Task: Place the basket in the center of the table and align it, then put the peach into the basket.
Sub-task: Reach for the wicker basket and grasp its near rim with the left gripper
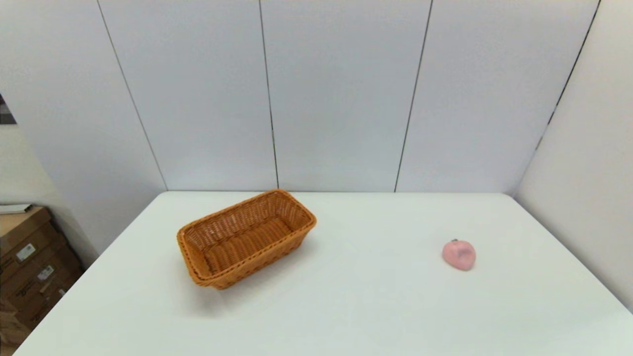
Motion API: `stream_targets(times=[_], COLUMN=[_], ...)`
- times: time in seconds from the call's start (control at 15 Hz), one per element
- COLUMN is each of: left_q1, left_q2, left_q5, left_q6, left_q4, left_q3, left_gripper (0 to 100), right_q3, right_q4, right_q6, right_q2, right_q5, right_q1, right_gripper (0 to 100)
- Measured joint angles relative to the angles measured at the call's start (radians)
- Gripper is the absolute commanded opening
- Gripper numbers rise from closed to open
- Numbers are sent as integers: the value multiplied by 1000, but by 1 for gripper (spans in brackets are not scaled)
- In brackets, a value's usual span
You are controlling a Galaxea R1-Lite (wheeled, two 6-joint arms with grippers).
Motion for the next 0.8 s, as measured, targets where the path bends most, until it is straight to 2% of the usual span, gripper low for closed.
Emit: stream_targets(times=[0.33,0.8], left_q1=[1,-25], left_q2=[231,954], left_q5=[9,10], left_q6=[-26,-301], left_q4=[64,38], left_q3=[-280,-660], left_gripper=[100,100], right_q3=[-1,-2], right_q4=[9,11], right_q6=[-5,-7], right_q2=[0,0], right_q5=[1,1], right_q1=[0,0], right_gripper=[100,100])
